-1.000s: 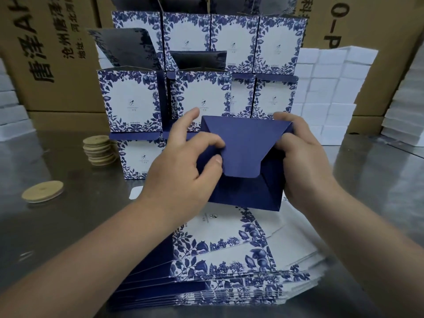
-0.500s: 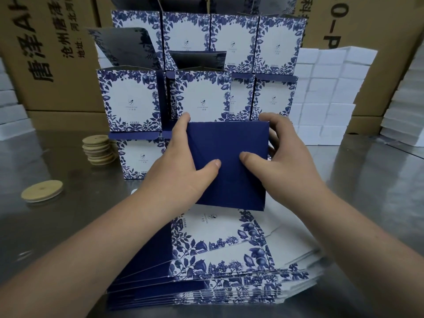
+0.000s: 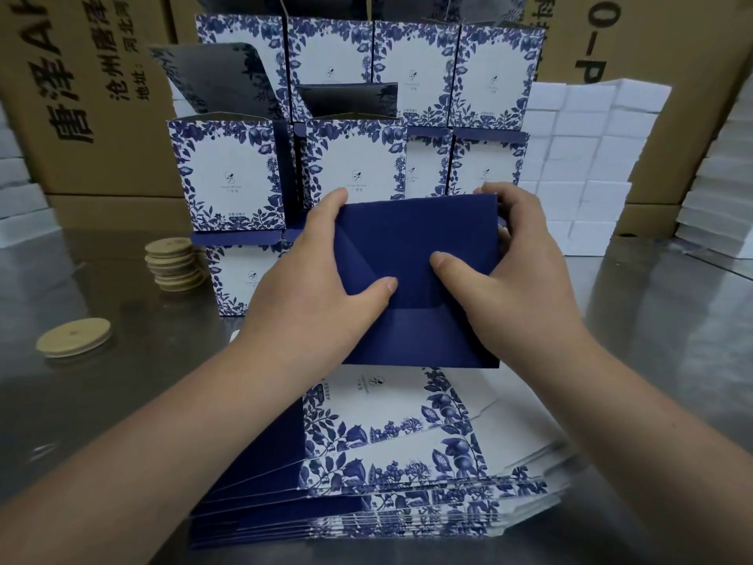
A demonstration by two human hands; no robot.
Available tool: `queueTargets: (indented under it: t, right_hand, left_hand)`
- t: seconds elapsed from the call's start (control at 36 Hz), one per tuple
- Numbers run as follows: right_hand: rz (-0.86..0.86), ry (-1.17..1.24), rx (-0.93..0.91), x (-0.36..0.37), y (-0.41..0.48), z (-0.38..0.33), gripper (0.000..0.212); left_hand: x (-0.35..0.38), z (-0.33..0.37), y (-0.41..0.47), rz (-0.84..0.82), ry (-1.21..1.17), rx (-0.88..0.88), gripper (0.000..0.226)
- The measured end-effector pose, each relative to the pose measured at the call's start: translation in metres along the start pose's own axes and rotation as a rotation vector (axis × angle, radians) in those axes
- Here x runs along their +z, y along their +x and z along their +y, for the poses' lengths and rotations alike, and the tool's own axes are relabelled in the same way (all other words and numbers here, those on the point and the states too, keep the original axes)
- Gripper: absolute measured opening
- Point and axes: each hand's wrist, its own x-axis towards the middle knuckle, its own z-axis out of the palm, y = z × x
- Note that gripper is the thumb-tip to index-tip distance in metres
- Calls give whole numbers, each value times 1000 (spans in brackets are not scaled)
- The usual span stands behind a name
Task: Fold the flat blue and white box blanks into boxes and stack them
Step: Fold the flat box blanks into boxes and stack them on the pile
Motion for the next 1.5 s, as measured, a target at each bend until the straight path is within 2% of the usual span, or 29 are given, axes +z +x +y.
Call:
queueTargets:
  t: [0.25,0.75,1.17,1.25,1.36,1.44,1.5]
  right_hand:
    - [7,-44,30,-2,1,-4,39]
    - [13,-201,-42,-2,0,-7,33]
    - [-15,-389,-90,-8,4,-8,33]
    - [-25,-298,-51,-9,4,-13,34]
    - [66,-16,47,-16,9,-17,33]
    - [106,113,165,-21,18,-8,29]
    - [61,172,320,-21,24,-1,26]
  left_hand:
    - [2,2,-3,57,83,2,80]
    - [4,5,-5,133,179,14,73]
    - [5,2,-5,125,249,43,68]
    - [3,3,-6,110,203,82,68]
    - [0,1,-2,109,22,99,65]
    - [-1,-2,0,123,-107,31,62]
    - [-1,-6,2,92,-210,-64,55]
